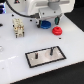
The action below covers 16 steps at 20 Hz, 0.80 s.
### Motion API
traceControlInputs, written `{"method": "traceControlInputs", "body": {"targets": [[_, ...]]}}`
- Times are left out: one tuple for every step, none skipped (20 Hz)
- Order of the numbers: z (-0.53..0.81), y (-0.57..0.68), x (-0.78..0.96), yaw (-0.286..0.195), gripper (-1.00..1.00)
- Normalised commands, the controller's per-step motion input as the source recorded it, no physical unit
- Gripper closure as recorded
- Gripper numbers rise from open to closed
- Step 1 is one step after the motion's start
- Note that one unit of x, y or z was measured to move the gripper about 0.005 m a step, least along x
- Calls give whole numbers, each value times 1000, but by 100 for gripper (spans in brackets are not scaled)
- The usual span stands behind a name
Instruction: Insert the blue gear onto the right peg, followed by the red gear
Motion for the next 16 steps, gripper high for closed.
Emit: {"method": "traceControlInputs", "body": {"targets": [[-345,-4,-246,0,100],[-311,-48,-334,0,100],[-346,104,-313,0,100],[-377,41,-333,0,100],[-276,-34,-317,0,100],[-258,-29,-244,0,100],[-106,5,-147,0,100],[-126,-37,-241,0,100],[-7,7,-109,0,100],[26,-6,-104,0,100],[3,11,-87,0,100],[5,5,-159,0,100],[-49,17,-91,0,100],[-8,4,-110,0,100],[-14,12,-25,0,100],[9,-17,17,0,100]]}}
